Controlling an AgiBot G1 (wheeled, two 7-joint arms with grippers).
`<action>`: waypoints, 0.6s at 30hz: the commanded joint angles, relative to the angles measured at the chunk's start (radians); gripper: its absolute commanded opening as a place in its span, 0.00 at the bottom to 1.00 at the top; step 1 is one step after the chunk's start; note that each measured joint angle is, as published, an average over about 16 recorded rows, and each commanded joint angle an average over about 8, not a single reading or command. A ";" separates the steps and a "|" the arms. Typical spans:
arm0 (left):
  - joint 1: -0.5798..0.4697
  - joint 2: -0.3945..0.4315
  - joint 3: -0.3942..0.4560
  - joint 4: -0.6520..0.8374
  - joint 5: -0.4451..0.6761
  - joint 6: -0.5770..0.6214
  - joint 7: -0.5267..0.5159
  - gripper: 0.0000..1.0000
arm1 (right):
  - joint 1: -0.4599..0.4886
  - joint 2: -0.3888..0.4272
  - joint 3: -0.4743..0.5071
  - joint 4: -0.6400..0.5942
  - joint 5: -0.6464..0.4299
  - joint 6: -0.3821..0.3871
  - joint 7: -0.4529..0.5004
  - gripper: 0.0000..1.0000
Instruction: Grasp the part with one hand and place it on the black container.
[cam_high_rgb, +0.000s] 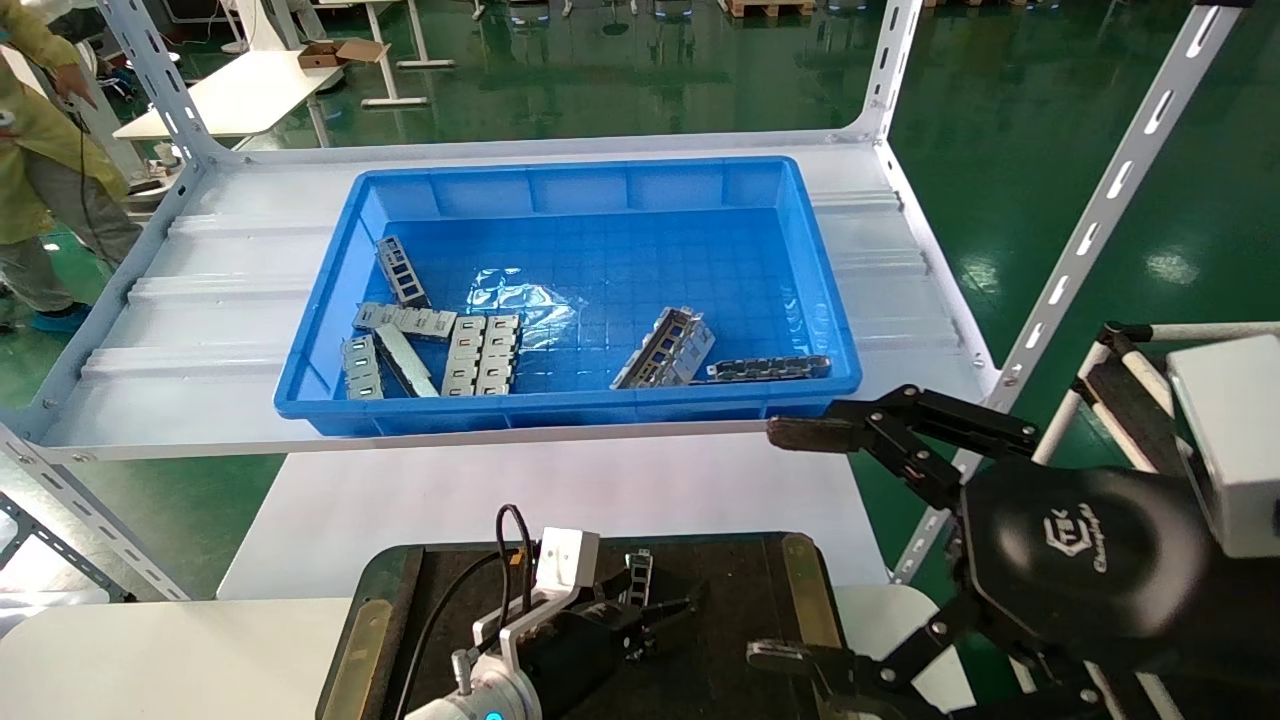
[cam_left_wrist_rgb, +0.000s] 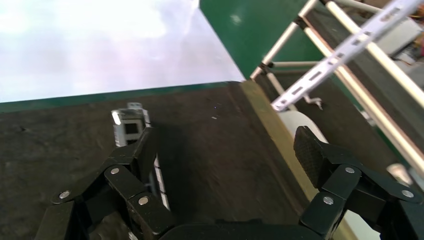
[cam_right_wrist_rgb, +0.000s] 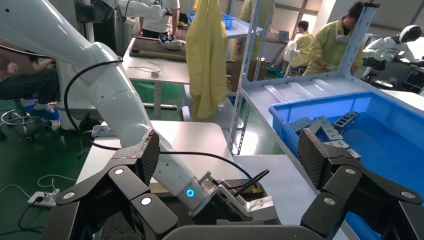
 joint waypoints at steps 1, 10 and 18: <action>-0.001 -0.028 -0.002 -0.043 0.026 0.014 -0.018 1.00 | 0.000 0.000 0.000 0.000 0.000 0.000 0.000 1.00; 0.000 -0.121 0.001 -0.189 0.131 0.053 -0.074 1.00 | 0.000 0.000 0.000 0.000 0.000 0.000 0.000 1.00; -0.011 -0.162 0.024 -0.225 0.213 0.095 -0.110 1.00 | 0.000 0.000 0.000 0.000 0.000 0.000 0.000 1.00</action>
